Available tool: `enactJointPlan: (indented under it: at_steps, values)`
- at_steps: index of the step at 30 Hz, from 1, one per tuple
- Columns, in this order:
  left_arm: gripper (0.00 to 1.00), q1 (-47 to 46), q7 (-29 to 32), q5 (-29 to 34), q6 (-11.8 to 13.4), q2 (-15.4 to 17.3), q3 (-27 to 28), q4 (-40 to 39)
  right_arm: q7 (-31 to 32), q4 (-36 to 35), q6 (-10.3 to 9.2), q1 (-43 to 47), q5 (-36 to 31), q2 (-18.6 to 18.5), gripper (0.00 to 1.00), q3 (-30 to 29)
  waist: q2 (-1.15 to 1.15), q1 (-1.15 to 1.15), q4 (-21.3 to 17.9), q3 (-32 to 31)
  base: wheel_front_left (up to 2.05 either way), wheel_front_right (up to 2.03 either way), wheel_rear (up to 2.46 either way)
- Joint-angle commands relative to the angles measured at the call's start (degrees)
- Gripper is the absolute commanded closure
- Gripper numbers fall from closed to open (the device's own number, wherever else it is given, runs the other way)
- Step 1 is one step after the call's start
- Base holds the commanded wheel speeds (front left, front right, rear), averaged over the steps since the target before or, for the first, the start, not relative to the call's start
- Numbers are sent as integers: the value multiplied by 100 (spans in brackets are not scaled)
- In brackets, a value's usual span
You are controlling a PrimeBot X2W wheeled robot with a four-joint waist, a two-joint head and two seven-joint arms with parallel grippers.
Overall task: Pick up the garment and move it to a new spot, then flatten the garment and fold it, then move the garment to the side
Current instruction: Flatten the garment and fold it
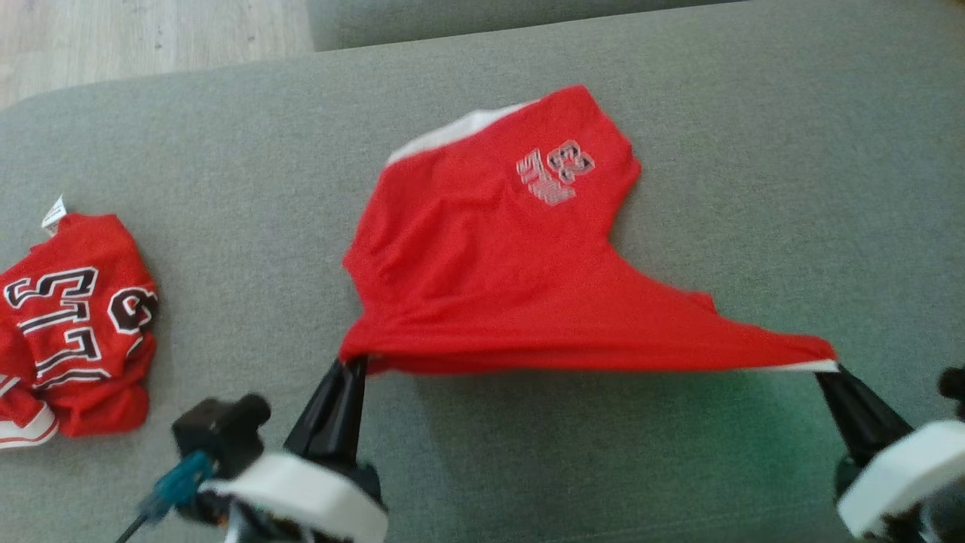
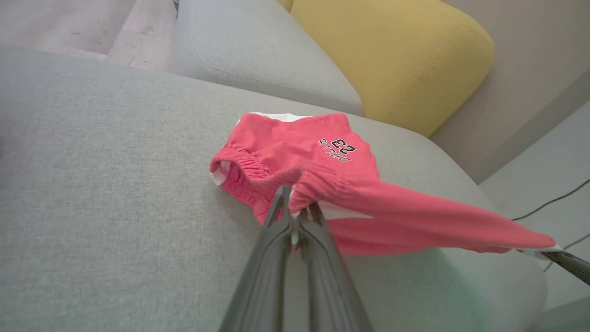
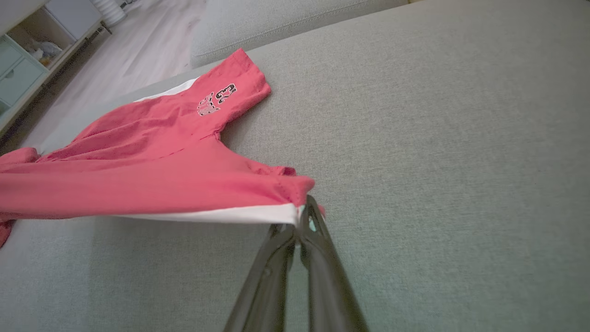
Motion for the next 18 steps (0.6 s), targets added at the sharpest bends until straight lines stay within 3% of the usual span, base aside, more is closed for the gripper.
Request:
enactJointPlan:
  at_steps: [1, 6, 10, 15, 18]
  values:
    - [100, 19, 236, 12, 245, 292, 292, -692, 343, -611, -5, 66, -155, 20, 100, -275, 0, 1, 5, 20, 0, 0, 0]
    - [100, 401, 821, -74, 519, 583, 277, -1728, 1205, -1585, -5, 303, -432, 405, 100, -756, 0, 1, 41, 79, 0, 0, 0]
    - [100, 359, 962, -305, 458, 529, 266, -1783, 1546, -1743, -5, 19, -528, 417, 100, -762, 0, 1, 79, 163, 0, 0, 0]
    - [100, -68, 1092, -918, 15, 269, 253, -1207, 1715, -1205, -5, -877, -321, 105, 100, -403, 0, 1, 225, 451, 0, 0, 0]
    - [100, -628, 1120, -1186, -351, 92, 271, -524, 1744, -352, -5, -1710, -83, -286, 100, -98, 0, 1, 483, 748, 0, 0, 0]
